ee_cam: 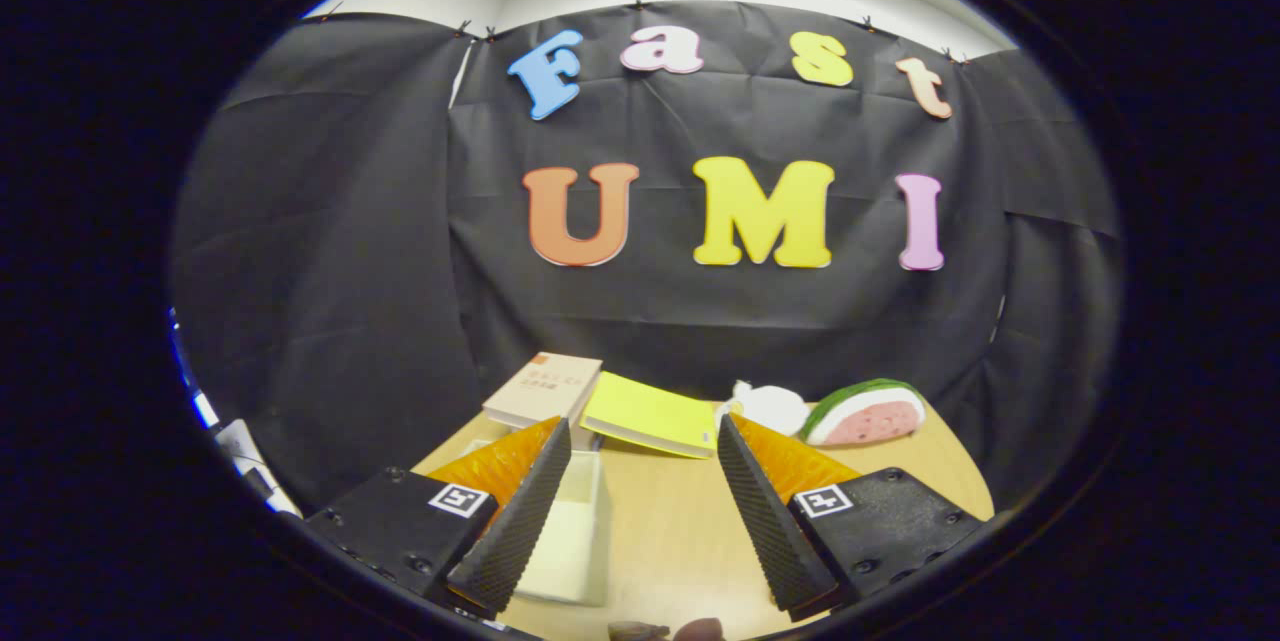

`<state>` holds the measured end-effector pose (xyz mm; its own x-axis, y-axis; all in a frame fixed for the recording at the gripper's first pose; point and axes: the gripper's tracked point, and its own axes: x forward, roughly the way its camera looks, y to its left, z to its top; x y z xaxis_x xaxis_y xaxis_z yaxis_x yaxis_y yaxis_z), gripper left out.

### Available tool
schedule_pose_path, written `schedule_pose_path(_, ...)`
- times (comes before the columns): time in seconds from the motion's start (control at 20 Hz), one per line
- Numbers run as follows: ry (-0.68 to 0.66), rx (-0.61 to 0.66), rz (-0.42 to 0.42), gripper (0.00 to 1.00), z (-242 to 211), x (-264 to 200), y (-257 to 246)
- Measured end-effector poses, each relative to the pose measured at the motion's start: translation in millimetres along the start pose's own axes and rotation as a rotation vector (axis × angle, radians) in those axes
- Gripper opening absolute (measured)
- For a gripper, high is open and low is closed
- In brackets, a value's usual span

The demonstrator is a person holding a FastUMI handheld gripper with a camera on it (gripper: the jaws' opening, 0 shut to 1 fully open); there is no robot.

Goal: Open the storage box then place both shoes into the box .Put the left shoe in first, then the right shoe, with the right side of both shoes facing outward in a uniform manner.

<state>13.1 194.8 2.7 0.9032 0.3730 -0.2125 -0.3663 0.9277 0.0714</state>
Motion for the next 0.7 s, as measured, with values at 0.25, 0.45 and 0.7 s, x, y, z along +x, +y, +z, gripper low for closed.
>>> schedule_pose_path(0.25, 0.025, 0.023, -0.061, 0.96, -23.6, -16.8, -94.5)
schedule_pose_path(0.45, 0.096, 0.043, -0.083, 0.96, -62.7, -16.7, -159.5)
schedule_pose_path(0.7, 0.223, 0.072, -0.058, 0.96, -137.7, 0.7, -200.7)
